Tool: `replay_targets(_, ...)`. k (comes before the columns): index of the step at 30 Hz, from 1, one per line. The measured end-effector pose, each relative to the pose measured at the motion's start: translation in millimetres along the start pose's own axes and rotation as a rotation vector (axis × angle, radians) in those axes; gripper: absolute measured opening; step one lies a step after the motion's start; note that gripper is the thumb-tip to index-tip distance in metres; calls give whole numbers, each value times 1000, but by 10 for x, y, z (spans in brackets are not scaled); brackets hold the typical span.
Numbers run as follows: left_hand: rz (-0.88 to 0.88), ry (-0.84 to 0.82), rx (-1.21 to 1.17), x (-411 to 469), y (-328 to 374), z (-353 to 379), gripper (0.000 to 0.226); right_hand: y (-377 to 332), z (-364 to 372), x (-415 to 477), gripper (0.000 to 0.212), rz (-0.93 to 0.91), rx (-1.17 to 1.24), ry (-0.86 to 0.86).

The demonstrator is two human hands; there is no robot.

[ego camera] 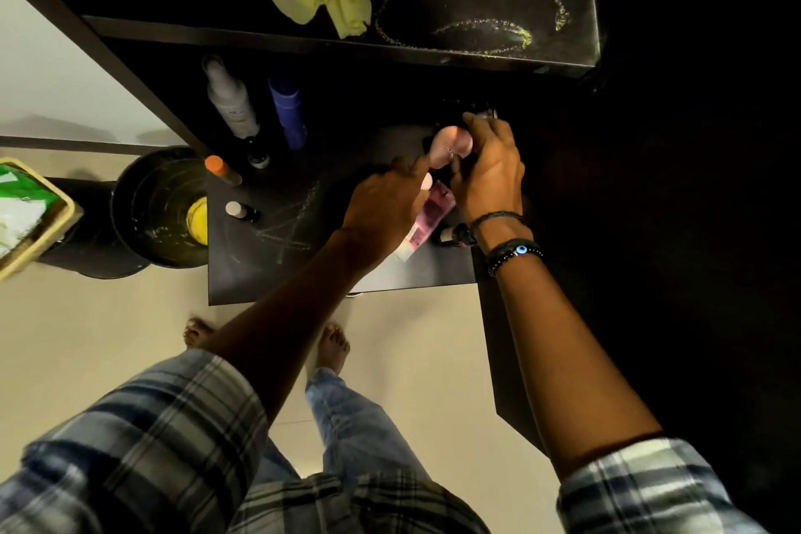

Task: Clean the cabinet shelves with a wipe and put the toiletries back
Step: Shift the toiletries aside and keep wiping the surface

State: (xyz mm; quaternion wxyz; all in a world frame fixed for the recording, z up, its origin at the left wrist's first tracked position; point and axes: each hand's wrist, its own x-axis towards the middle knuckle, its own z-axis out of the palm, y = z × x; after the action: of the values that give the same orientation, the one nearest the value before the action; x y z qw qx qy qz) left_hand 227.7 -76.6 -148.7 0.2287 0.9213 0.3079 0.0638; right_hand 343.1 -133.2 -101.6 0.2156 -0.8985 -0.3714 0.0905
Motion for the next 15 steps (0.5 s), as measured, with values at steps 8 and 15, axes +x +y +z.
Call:
replay_targets(8,-148,41,-97,-361,-280,-389,37,-209,62,-259,41,60,97,46)
replay_targets(15,-258,127,87,-868,-840,-743,42,-652,417,-430,33,-24,225,1)
